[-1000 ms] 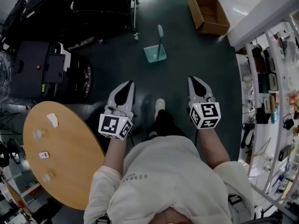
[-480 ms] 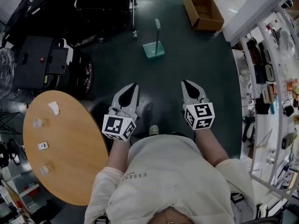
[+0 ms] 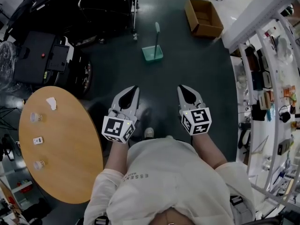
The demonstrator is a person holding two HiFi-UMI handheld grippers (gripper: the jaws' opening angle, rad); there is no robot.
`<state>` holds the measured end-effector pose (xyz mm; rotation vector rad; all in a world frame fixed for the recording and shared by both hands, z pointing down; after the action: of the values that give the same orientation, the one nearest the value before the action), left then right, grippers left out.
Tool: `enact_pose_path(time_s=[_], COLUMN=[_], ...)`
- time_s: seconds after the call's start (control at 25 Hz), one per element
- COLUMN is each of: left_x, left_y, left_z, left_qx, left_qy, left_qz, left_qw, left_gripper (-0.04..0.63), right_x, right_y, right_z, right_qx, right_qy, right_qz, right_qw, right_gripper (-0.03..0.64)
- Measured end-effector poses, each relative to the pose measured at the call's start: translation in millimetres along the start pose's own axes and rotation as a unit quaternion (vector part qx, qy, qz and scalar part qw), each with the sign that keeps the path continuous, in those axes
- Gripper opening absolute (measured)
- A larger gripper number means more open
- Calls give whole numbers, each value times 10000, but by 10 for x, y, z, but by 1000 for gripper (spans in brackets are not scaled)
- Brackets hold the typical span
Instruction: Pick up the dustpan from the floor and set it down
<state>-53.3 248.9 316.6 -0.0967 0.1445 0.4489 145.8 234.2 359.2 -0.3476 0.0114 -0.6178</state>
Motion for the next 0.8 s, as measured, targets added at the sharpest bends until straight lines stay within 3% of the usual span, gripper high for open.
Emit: enact_pose_path(time_s=[0.8], left_x=[41], left_y=[141], left_z=[48], left_qx=[-76], left_qy=[30], left_qz=[32], left_qw=[10000], left_gripper=[17], right_x=[-68], right_y=[138], right_z=[-66], right_qx=[123], right_qy=[-28], right_qz=[88], right_qw=[9999], right_gripper=[-12])
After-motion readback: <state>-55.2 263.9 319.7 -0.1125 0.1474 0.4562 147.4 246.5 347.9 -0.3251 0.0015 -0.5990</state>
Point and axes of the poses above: the fingertips, and each gripper's own axes: y backward along the fingers, x to its right, z out of its underside, the point moved 4 cm from there along y, backward along the fingers, and after that the axes turned 8 degrees about -z, right-handed, at the moved point
